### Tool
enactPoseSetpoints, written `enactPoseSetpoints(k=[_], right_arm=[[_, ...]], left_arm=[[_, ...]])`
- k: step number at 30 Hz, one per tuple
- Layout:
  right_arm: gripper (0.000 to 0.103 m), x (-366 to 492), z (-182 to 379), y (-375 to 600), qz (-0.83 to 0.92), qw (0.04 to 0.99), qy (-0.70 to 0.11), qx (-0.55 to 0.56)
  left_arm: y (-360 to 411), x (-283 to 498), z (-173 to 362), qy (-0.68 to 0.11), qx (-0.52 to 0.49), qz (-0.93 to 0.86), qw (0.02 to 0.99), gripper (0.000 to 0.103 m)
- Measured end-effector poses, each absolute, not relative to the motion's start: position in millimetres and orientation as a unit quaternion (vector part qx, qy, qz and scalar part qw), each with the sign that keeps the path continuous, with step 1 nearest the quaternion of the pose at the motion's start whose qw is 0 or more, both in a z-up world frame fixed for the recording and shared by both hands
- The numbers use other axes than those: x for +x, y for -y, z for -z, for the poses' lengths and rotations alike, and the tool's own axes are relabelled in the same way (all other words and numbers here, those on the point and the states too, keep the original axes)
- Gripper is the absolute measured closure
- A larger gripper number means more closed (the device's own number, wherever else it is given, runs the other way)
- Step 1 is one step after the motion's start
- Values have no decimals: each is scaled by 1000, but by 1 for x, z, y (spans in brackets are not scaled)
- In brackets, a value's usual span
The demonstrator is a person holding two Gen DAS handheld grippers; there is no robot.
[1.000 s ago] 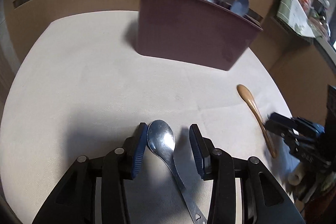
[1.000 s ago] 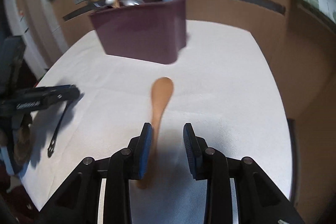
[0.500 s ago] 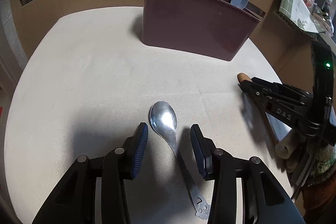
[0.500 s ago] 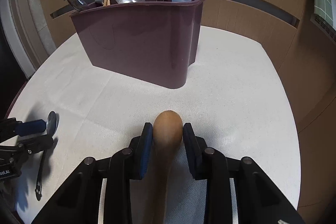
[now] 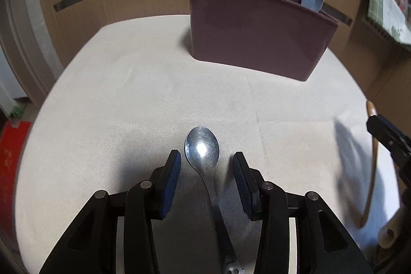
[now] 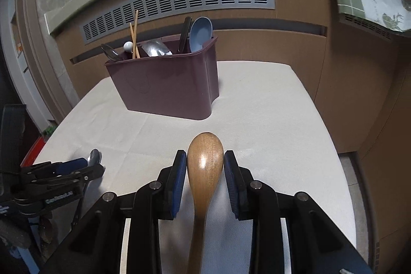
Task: Organize utensils
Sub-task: 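Carry the metal spoon and wooden spoon over the caddy and drop them in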
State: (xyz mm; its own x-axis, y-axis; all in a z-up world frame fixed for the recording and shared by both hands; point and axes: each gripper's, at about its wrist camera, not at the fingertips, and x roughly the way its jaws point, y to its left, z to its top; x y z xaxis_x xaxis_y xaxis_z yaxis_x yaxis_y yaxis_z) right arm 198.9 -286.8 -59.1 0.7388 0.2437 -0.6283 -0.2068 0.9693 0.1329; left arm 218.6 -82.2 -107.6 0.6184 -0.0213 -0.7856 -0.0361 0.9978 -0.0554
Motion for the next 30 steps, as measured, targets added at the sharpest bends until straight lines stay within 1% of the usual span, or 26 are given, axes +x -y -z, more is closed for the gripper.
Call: enactPoseSetpoints(k=[4,5,7,8,11,16,20,30], right_arm=[[75,192,66,290,-123,931,-341,40],[75,191,68,291,-124,930,-344,44],[75,188,70,296,-122,929,-345,49],[75,187,69,297,-122,929,-345,52],[75,181,63,301,-122,932,-338,57],[75,172,48,307,-140,932,-326,76],[75,168,41,301,-141,935,-320,66],[75,164,36,292,-130,936,-323,49]], left_arm=[[82,227,107,-437,-22,-6,899,60],[83,227,108,-433,-14,-1,901,61],[81,224,106,-431,-12,12,902,73],[79,222,105,-435,-18,21,900,74],[67,209,95,-432,-52,50,899,74],[58,180,59,-383,-65,81,918,74],[56,167,40,-350,-64,90,930,74],[44,166,31,-333,-83,96,934,74]])
